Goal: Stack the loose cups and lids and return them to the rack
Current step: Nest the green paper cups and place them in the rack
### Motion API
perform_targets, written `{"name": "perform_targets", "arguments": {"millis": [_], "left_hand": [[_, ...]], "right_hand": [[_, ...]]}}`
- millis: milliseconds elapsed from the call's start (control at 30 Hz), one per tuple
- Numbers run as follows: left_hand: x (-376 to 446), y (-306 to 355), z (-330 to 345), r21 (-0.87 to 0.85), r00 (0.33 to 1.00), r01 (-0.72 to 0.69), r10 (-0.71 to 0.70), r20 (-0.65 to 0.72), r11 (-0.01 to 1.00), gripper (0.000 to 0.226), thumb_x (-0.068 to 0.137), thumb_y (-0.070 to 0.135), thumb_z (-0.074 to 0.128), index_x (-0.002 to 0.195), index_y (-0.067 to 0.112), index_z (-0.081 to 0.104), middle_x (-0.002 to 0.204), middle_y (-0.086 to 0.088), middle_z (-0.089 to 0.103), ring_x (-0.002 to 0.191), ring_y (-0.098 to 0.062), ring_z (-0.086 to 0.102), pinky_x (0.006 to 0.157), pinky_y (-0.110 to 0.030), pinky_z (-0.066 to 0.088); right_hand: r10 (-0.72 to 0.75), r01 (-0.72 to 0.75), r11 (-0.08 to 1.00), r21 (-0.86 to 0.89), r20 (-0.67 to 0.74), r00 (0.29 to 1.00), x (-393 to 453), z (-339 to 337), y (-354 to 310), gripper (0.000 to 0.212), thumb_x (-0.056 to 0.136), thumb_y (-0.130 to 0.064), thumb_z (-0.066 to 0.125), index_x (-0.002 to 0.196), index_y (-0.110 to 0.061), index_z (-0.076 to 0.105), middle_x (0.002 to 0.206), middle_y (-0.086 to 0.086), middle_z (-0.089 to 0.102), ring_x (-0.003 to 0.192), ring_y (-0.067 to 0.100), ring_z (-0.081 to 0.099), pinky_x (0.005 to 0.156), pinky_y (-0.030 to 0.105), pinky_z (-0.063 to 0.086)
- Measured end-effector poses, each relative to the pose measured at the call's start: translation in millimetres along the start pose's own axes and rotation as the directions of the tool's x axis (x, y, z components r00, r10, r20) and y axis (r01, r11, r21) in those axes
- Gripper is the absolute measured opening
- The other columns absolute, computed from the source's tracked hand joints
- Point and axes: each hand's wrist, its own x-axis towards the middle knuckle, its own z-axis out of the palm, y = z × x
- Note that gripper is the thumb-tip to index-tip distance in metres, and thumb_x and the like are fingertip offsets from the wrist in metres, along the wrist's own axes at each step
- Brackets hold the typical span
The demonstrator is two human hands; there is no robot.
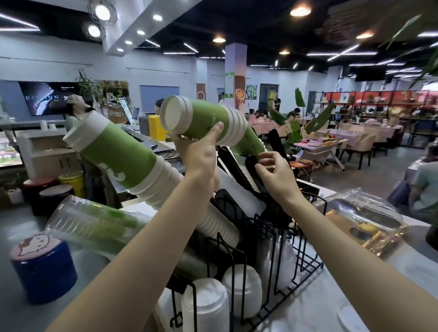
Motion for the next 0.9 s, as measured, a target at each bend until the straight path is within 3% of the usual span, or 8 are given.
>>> {"name": "perform_targets", "arguments": {"millis": [133, 233, 333, 400, 467, 600, 733, 900], "left_hand": [[10.4, -5.6, 3.9, 0.048, 0.999, -0.002, 0.0, 0.042, 0.999, 0.073, 0.079, -0.002, 0.085, 0.137, 0.018, 0.047, 0.124, -0.001, 0.065, 0.121, -0.023, 0.063, 0.113, -0.046, 0.048], [13.8, -8.9, 8.2, 0.067, 0.997, -0.036, 0.032, 0.064, 0.997, 0.061, 0.079, -0.001, 0.086, 0.12, 0.027, 0.052, 0.115, 0.004, 0.068, 0.114, -0.02, 0.066, 0.111, -0.047, 0.05], [21.5, -8.9, 11.7, 0.099, 0.991, -0.07, 0.057, 0.124, 0.993, 0.051, 0.08, -0.001, 0.084, 0.107, 0.032, 0.056, 0.109, 0.008, 0.07, 0.104, -0.013, 0.067, 0.111, -0.049, 0.05], [27.0, -9.2, 13.2, 0.146, 0.983, -0.092, 0.066, 0.173, 0.985, 0.055, 0.081, -0.003, 0.083, 0.12, 0.025, 0.057, 0.118, 0.0, 0.071, 0.108, -0.014, 0.067, 0.112, -0.048, 0.049], [31.9, -10.5, 14.9, 0.177, 0.979, -0.1, 0.064, 0.195, 0.979, 0.064, 0.081, -0.004, 0.083, 0.134, 0.014, 0.054, 0.128, -0.009, 0.069, 0.117, -0.023, 0.066, 0.112, -0.048, 0.049], [39.8, -17.6, 17.8, 0.259, 0.973, -0.093, 0.033, 0.229, 0.961, 0.062, 0.08, -0.004, 0.083, 0.133, 0.01, 0.054, 0.131, -0.015, 0.068, 0.123, -0.033, 0.065, 0.11, -0.051, 0.05], [43.4, -29.2, 18.3, 0.361, 0.96, -0.057, -0.047, 0.275, 0.931, 0.055, 0.079, -0.004, 0.084, 0.123, 0.014, 0.055, 0.123, -0.01, 0.066, 0.122, -0.032, 0.064, 0.11, -0.046, 0.05], [47.6, -39.1, 23.6, 0.493, 0.952, -0.123, -0.038, 0.304, 0.861, 0.066, 0.082, 0.002, 0.084, 0.138, 0.001, 0.049, 0.133, -0.015, 0.064, 0.12, -0.025, 0.061, 0.104, -0.033, 0.049]], "right_hand": [[-0.024, 0.024, 1.0, 0.003, -0.017, 1.0, 3.5, 0.7, 6.0, 0.025, 0.095, -0.017, 0.062, 0.119, -0.011, 0.061, 0.114, 0.011, 0.062, 0.097, 0.02, 0.064, 0.08, 0.028, 0.05], [-0.057, 0.057, 0.998, 0.011, -0.011, 0.998, 5.0, 0.7, 8.7, 0.028, 0.093, -0.016, 0.064, 0.121, -0.011, 0.059, 0.116, 0.013, 0.059, 0.099, 0.021, 0.063, 0.084, 0.027, 0.053], [-0.118, 0.118, 0.992, -0.034, -0.017, 0.993, 5.9, 1.5, 12.8, 0.032, 0.093, -0.013, 0.066, 0.123, -0.011, 0.057, 0.12, 0.014, 0.053, 0.101, 0.015, 0.058, 0.079, 0.01, 0.048], [-0.146, 0.144, 0.987, -0.065, -0.021, 0.989, 5.6, 1.7, 15.5, 0.033, 0.093, -0.013, 0.066, 0.124, -0.01, 0.057, 0.121, 0.014, 0.051, 0.103, 0.016, 0.057, 0.078, 0.005, 0.045], [-0.169, 0.166, 0.981, -0.097, -0.025, 0.985, 5.3, 2.1, 17.7, 0.035, 0.092, -0.013, 0.067, 0.125, -0.01, 0.057, 0.121, 0.014, 0.05, 0.104, 0.019, 0.056, 0.087, 0.015, 0.047], [-0.199, 0.195, 0.975, -0.106, -0.024, 0.98, 6.0, 1.2, 22.3, 0.038, 0.089, -0.015, 0.07, 0.125, -0.011, 0.057, 0.122, 0.012, 0.049, 0.104, 0.018, 0.055, 0.094, 0.027, 0.046], [-0.206, 0.202, 0.975, -0.09, -0.038, 0.978, 7.4, 2.3, 25.7, 0.039, 0.087, -0.017, 0.073, 0.121, -0.008, 0.056, 0.119, 0.011, 0.049, 0.1, 0.017, 0.056, 0.089, 0.023, 0.046], [-0.219, 0.215, 0.974, -0.079, -0.057, 0.974, 10.3, 1.2, 29.9, 0.032, 0.086, -0.014, 0.074, 0.108, -0.011, 0.052, 0.114, 0.012, 0.05, 0.095, 0.016, 0.056, 0.076, 0.002, 0.041]]}}
